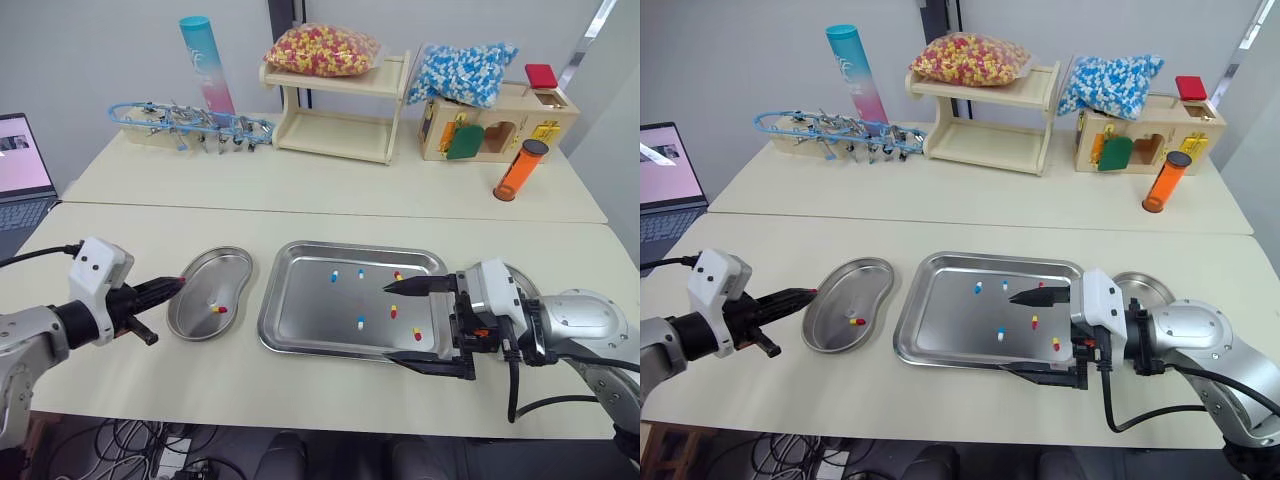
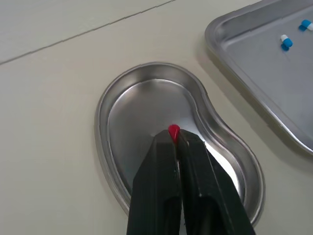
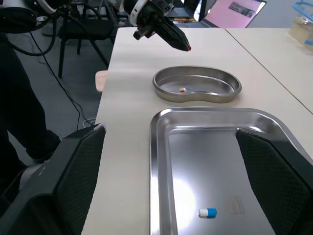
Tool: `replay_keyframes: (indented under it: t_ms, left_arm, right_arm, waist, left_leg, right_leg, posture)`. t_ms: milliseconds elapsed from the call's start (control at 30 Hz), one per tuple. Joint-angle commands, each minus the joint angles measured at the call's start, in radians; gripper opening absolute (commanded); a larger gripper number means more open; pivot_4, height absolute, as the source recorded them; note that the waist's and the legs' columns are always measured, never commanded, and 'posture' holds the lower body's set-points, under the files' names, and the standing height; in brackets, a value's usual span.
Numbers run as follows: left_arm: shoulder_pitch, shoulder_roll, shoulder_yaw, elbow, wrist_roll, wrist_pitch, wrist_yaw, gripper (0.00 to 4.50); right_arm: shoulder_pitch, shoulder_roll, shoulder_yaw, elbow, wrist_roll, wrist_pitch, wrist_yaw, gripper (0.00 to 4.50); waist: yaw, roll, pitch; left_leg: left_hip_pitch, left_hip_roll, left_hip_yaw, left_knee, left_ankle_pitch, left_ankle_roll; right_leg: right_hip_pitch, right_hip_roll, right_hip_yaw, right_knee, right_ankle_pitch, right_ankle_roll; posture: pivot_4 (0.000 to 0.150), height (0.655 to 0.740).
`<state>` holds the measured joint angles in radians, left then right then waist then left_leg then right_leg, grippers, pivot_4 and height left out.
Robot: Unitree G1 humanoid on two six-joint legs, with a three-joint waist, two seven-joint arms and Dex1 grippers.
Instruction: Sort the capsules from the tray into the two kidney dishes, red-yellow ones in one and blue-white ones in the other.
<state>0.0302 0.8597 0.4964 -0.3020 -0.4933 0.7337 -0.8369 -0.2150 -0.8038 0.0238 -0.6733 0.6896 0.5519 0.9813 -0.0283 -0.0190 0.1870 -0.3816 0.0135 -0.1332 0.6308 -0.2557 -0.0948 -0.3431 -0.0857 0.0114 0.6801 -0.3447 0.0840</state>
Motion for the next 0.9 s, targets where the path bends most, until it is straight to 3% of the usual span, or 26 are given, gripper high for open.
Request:
replay_keyframes:
  t_ms: [33, 100, 200, 367, 567, 700, 900]
  left_arm:
    - [-0.037, -0.016, -0.007, -0.025, -0.012, 0.012, 0.053, 0.01]
    - [-0.055, -0.030, -0.024, -0.005, -0.002, 0.014, 0.084, 0.01]
    - [-0.068, -0.042, -0.040, 0.003, -0.012, 0.010, 0.089, 0.66]
    - [-0.070, -0.032, -0.018, 0.022, -0.003, -0.017, 0.091, 2.39]
    - [-0.030, -0.030, 0.056, 0.014, -0.029, -0.041, 0.069, 4.11]
    - [0.048, -0.027, 0.153, -0.016, -0.084, -0.048, 0.004, 4.11]
    - [0.271, -0.024, 0.293, -0.013, -0.051, -0.190, -0.142, 4.11]
  right_arm:
    - [-0.018, 0.005, -0.003, -0.006, 0.007, -0.011, 0.007, 4.50]
    - [-0.020, 0.004, 0.000, -0.003, 0.005, -0.012, 0.010, 4.50]
    - [-0.022, 0.003, 0.003, -0.001, 0.005, -0.010, 0.010, 4.50]
    - [-0.016, 0.002, 0.004, -0.004, 0.004, -0.008, 0.006, 4.50]
    - [-0.011, 0.000, 0.003, 0.001, -0.005, -0.014, 0.008, 4.50]
    - [-0.007, -0.003, -0.003, 0.005, -0.013, -0.021, 0.011, 4.50]
    - [0.026, -0.021, -0.046, -0.003, 0.004, -0.011, 0.004, 4.50]
  waist:
    - [-0.001, 0.000, 0.000]
    - [-0.002, 0.000, 0.000]
    - [-0.004, 0.000, 0.000]
    - [-0.005, 0.000, 0.000]
    - [-0.005, 0.000, 0.000]
    - [-0.007, 0.000, 0.000]
    - [-0.004, 0.000, 0.000]
  left_leg:
    - [0.000, 0.000, 0.001, 0.000, 0.000, 0.000]
    - [0.000, 0.000, 0.000, 0.000, 0.000, 0.000]
    - [0.000, 0.000, 0.001, 0.000, 0.000, 0.000]
    - [0.000, 0.000, 0.001, -0.001, 0.000, 0.000]
    - [0.000, 0.000, 0.001, -0.001, 0.000, 0.000]
    - [0.000, 0.000, 0.001, -0.001, 0.000, 0.000]
    - [0.000, 0.000, 0.003, -0.002, 0.000, 0.000]
  right_leg:
    - [0.000, 0.000, 0.001, 0.000, 0.000, 0.000]
    - [0.000, 0.000, 0.001, 0.000, 0.000, 0.000]
    - [-0.001, 0.000, 0.001, 0.000, 0.000, 0.000]
    - [-0.001, 0.000, 0.002, 0.000, 0.000, 0.000]
    - [-0.001, 0.000, 0.002, 0.000, 0.000, 0.000]
    - [-0.002, 0.000, 0.002, 0.000, 0.000, 0.000]
    - [-0.004, 0.000, 0.003, 0.000, 0.000, 0.000]
  posture:
    - [0.150, 0.7400]
    - [0.150, 0.7400]
    - [0.150, 0.7400]
    - [0.150, 0.7400]
    - [0.150, 0.7400]
    - [0.150, 0.7400]
    - [0.150, 0.7400]
